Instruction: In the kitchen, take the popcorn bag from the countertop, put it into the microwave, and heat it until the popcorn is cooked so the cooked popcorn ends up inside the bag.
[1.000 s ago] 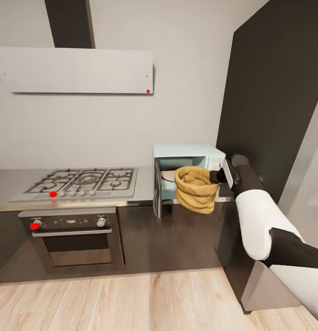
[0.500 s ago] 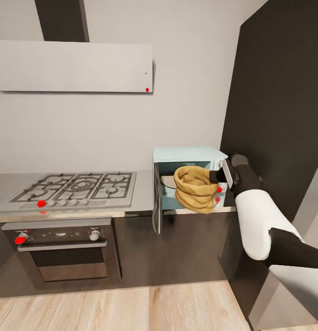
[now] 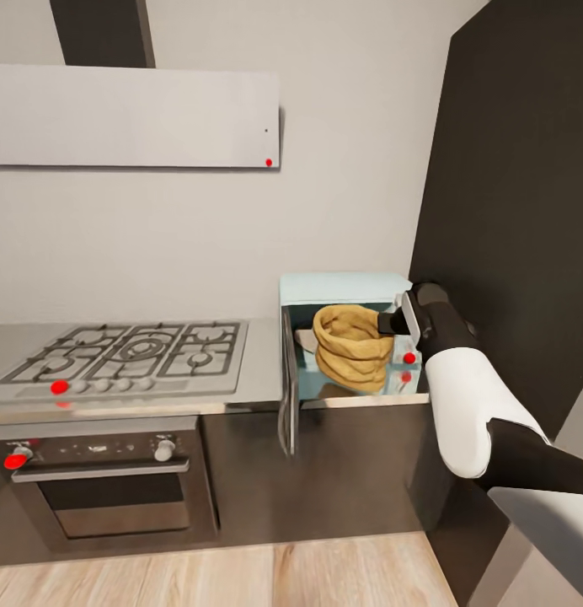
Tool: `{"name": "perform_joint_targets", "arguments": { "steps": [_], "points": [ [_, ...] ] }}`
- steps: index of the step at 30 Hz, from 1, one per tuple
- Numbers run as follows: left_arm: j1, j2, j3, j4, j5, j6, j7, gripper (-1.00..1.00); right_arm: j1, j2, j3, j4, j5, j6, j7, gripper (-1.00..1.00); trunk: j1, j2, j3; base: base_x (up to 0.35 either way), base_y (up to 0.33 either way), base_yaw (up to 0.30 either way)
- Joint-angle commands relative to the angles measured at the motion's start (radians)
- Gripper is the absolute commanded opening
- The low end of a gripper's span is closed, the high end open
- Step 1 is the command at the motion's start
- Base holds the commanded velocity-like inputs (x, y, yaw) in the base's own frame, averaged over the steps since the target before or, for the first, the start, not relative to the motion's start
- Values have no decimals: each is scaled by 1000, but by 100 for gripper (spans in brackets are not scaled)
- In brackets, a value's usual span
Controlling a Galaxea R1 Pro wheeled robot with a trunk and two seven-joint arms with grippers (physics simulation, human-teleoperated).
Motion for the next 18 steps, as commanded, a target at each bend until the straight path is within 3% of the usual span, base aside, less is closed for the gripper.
{"name": "perform_joint_targets", "arguments": {
  "steps": [1, 7, 18],
  "points": [
    [0, -1, 1, -2, 4, -2, 3, 100, -1, 1, -5, -1, 5, 3, 2, -100, 0, -1, -1, 248, 0, 0],
    [0, -1, 1, -2, 5, -2, 3, 100, -1, 1, -5, 0, 5, 3, 1, -100, 0, -1, -1, 225, 0, 0],
    [0, -2, 2, -2, 5, -2, 3, 100, -1, 2, -5, 11, 2, 3, -3, -100, 0, -1, -1, 12, 0, 0]
  ]
}}
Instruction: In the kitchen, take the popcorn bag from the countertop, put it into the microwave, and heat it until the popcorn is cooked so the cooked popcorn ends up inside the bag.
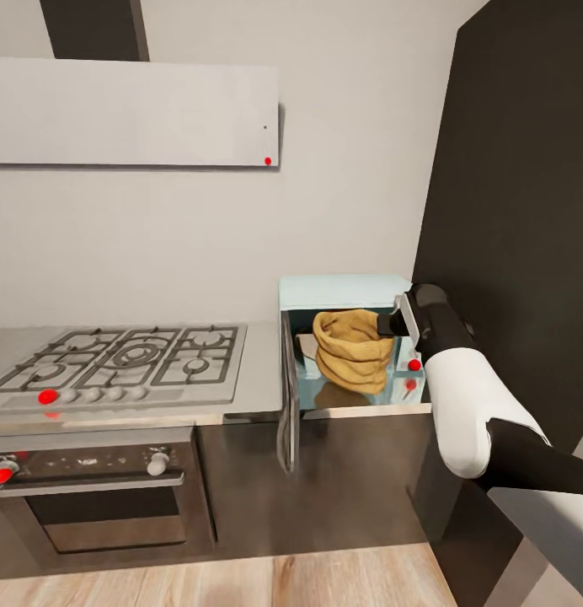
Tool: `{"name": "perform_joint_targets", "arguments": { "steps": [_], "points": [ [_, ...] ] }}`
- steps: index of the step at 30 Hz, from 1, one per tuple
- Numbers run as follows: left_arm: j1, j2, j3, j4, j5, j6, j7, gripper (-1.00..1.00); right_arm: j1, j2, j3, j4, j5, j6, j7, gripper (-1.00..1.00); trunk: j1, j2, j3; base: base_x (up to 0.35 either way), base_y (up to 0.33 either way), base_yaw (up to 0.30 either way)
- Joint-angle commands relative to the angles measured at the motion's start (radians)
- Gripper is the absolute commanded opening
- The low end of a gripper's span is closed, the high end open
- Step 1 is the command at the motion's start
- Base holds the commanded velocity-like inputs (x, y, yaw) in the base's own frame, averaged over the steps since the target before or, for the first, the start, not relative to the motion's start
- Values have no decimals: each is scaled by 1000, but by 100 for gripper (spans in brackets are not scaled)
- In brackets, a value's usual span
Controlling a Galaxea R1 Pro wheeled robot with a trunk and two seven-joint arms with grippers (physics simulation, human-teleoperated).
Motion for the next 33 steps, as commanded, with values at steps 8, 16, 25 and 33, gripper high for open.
{"name": "perform_joint_targets", "arguments": {
  "steps": [8, 16, 25, 33],
  "points": [
    [0, 1, 0, -1, 4, -2, 2, 100, -1, 1, -5, -1, -2, 3, 1, -100, 0, -1, -1, 134, 0, 0],
    [0, 1, -2, -1, 4, -1, 2, 100, -1, 1, -4, -1, 0, 3, 0, -100, 0, -1, -1, 309, 0, 0],
    [0, 1, 0, -2, 3, -2, 2, 100, -1, 1, -5, -1, -2, 3, 0, -100, 0, -1, -1, 139, 0, 0],
    [0, 0, 0, -2, 3, -2, 2, 100, -1, 1, -4, -1, -2, 3, 1, -100, 0, -1, -1, 1, 0, 0]
  ]
}}
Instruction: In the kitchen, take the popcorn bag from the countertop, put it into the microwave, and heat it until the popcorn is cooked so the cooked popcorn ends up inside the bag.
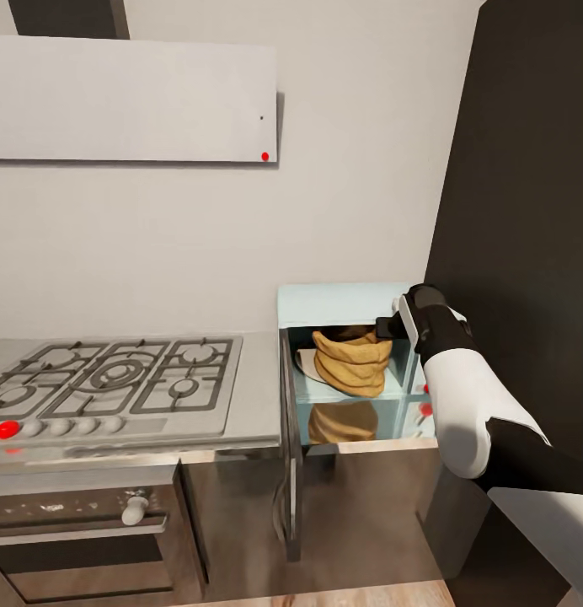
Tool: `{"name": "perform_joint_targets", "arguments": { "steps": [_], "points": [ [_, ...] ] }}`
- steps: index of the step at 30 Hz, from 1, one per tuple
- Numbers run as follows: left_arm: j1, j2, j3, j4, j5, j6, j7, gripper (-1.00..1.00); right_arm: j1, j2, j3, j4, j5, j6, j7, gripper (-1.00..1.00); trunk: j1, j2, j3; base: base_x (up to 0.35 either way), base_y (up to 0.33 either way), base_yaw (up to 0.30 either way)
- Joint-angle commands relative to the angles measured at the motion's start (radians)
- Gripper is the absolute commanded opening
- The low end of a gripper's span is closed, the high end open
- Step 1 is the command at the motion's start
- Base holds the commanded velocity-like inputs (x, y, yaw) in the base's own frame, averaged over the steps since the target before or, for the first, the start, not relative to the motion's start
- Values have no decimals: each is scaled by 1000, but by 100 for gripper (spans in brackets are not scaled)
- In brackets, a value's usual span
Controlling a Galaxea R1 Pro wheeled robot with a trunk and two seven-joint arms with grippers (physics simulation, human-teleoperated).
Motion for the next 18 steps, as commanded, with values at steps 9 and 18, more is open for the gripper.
{"name": "perform_joint_targets", "arguments": {
  "steps": [9, 18],
  "points": [
    [1, 0, 1, -1, 5, -2, 3, 100, -1, 1, -3, -21, 5, 3, 2, 100, 0, -1, -1, 0, 0, 0],
    [0, -3, 2, -1, 4, -3, 3, 100, -1, 1, -3, -21, 4, 3, 6, 100, 0, -1, -1, -144, 0, 0]
  ]
}}
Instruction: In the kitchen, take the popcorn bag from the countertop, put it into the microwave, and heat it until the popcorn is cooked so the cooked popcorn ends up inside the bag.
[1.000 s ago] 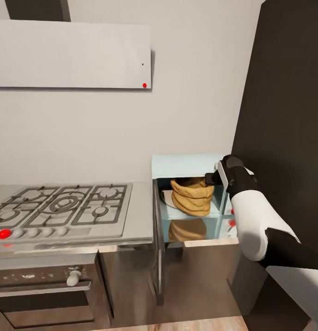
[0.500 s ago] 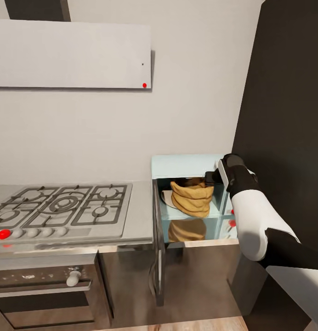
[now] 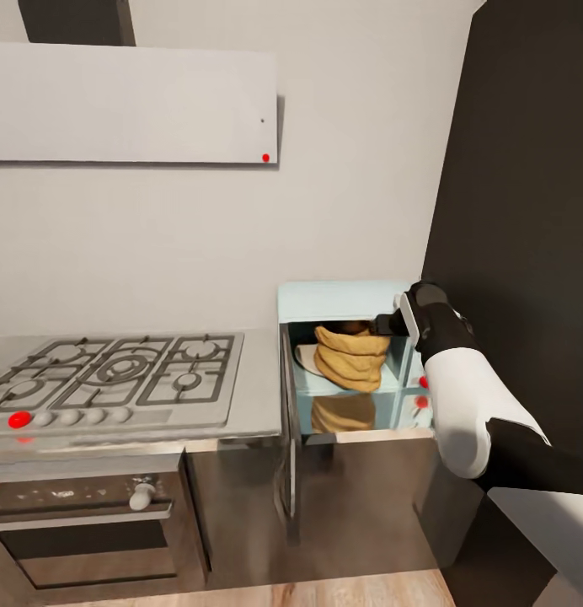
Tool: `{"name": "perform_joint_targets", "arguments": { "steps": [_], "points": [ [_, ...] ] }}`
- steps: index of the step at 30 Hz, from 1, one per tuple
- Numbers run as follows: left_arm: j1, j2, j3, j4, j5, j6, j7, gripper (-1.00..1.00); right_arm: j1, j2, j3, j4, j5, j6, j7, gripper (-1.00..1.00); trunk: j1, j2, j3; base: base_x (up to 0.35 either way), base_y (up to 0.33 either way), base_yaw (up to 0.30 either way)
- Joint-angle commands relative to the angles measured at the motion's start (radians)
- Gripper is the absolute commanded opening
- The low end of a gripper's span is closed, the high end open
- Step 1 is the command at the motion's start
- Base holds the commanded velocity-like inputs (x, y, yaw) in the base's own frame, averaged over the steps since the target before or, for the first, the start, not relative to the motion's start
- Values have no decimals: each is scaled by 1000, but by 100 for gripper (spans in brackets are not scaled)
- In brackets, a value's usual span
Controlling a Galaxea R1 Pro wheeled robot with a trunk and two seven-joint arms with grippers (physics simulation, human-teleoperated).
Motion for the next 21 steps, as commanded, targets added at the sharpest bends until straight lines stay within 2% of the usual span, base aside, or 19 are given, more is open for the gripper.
{"name": "perform_joint_targets", "arguments": {
  "steps": [1, 7, 10, 13, 18, 21],
  "points": [
    [0, 0, 0, -1, 4, -2, 3, 100, -1, 1, -6, -1, 5, 3, 2, 100, -1, -1, -1, -339, 0, 0],
    [0, -1, 0, -1, 4, -2, 3, 100, -1, 1, -7, -17, 5, 3, 6, 100, -1, -1, -1, -344, 0, 0],
    [0, 0, 1, -1, 4, -2, 3, 100, 0, 6, -9, -89, 4, 3, 9, 100, -1, -1, -1, -263, 0, 0],
    [0, 1, 1, -1, 4, -2, 3, 100, 8, 13, -9, -113, 4, 3, 20, 100, -1, -1, -1, -72, 0, 0],
    [0, 1, 1, -1, 4, -2, 3, 100, 9, 13, -9, -156, 5, 3, 107, 100, -1, -1, -1, -7, 0, 0],
    [0, 1, 0, -1, 4, -2, 3, 100, 13, 12, -7, -171, 6, 3, 122, 100, -1, -1, -1, 0, 0, 0]
  ]
}}
